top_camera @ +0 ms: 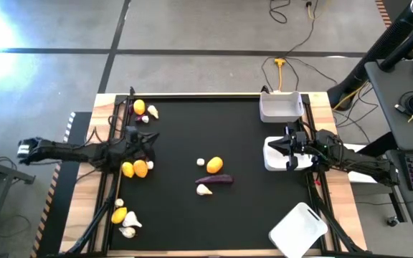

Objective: Sort produce into baskets
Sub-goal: Put the garlic into the top white bin

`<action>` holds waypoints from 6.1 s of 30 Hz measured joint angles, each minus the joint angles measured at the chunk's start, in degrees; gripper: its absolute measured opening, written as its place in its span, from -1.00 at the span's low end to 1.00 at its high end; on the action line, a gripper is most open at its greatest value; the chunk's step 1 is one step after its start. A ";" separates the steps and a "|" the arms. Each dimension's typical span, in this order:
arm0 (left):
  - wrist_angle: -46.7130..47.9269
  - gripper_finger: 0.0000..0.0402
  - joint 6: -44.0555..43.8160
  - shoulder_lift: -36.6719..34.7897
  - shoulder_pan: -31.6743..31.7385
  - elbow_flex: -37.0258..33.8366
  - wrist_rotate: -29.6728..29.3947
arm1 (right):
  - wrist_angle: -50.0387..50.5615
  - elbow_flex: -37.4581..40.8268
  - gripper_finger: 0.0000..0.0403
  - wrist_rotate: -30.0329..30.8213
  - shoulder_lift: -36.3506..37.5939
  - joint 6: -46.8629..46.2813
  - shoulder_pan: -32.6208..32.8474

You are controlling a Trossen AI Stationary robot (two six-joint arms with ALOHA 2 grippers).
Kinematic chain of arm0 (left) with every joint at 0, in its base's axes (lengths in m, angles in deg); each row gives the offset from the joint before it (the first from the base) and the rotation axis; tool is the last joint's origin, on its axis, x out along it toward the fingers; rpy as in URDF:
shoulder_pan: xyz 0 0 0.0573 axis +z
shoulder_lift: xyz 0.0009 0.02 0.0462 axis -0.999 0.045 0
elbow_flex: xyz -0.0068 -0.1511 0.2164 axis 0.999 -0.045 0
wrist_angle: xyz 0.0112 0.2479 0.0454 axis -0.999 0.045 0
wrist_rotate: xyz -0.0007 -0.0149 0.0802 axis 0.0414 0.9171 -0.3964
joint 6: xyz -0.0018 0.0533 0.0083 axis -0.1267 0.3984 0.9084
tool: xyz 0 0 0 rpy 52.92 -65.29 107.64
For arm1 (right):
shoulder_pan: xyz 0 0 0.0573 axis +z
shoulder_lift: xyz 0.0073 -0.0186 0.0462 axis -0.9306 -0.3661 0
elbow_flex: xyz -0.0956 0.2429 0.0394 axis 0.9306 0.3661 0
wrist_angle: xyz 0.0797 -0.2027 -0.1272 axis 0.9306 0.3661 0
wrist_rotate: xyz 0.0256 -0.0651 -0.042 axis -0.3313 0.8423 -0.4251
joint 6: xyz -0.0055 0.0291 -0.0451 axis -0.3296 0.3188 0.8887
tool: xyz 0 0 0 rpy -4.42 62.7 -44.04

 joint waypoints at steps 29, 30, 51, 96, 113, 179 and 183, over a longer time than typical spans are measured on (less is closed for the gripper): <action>-31.15 0.08 12.76 37.07 -6.54 6.10 27.68 | 0.02 0.00 -0.95 0.00 -0.01 0.00 0.00; -31.16 0.08 12.80 38.34 -8.16 6.89 27.43 | 0.02 0.00 -0.95 0.00 0.00 0.00 0.00; -33.43 0.08 17.99 69.71 -23.75 28.33 20.20 | 0.00 0.00 -0.95 0.00 -0.02 0.00 0.00; -27.41 0.29 15.40 89.39 -25.32 40.66 14.85 | 0.00 0.00 -0.95 0.02 0.00 0.00 0.00; -19.76 -0.35 18.25 80.61 -26.70 42.89 18.29 | 0.02 0.01 -0.95 0.02 -0.02 0.00 0.00; -3.13 0.15 33.38 75.51 -24.02 68.06 9.35 | -17.53 -17.45 -0.95 7.56 -44.06 -15.73 34.66; -2.57 0.15 34.92 75.29 -23.97 68.79 7.78 | -1.78 -28.03 -0.95 9.73 -57.64 -14.58 41.43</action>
